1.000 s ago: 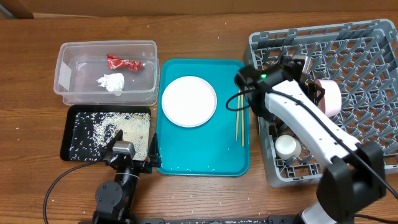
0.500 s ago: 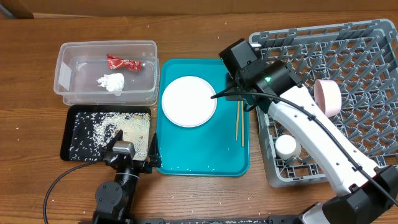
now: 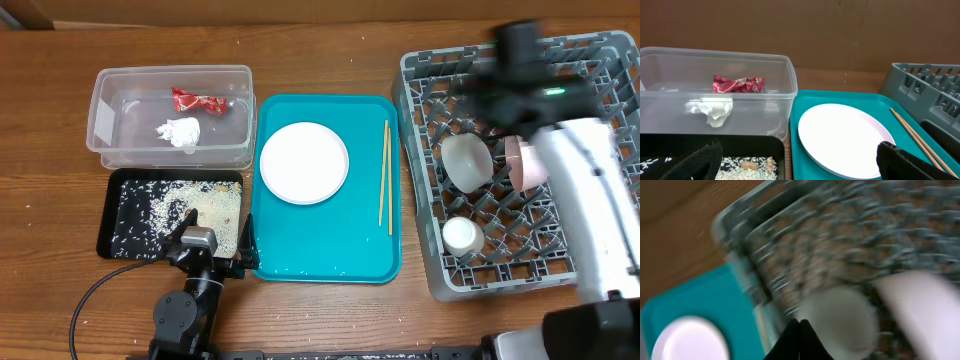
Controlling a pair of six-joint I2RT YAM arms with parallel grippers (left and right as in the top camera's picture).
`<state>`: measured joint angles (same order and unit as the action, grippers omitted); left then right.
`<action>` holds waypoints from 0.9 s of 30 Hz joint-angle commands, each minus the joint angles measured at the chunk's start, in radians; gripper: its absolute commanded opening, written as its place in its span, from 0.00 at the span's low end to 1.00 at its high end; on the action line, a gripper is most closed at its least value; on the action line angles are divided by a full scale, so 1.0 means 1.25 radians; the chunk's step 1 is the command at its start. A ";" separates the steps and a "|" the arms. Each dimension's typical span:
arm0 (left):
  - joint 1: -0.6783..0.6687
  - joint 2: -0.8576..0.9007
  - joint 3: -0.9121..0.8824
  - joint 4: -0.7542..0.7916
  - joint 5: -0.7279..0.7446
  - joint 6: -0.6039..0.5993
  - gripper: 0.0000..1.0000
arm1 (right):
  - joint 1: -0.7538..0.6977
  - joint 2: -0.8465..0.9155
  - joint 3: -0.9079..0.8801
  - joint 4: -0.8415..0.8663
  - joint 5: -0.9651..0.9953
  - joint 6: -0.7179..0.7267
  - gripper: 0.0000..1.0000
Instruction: Sort waste into correct bins and load items into the dishwasher
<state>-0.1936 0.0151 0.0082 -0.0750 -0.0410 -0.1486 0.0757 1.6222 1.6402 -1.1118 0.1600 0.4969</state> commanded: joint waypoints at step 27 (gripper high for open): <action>0.008 -0.007 -0.003 0.002 -0.009 0.015 1.00 | -0.119 -0.122 -0.139 0.018 -0.287 -0.171 0.04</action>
<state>-0.1936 0.0151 0.0082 -0.0746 -0.0414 -0.1486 -0.1211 1.5822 1.4639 -1.1019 -0.1799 0.3492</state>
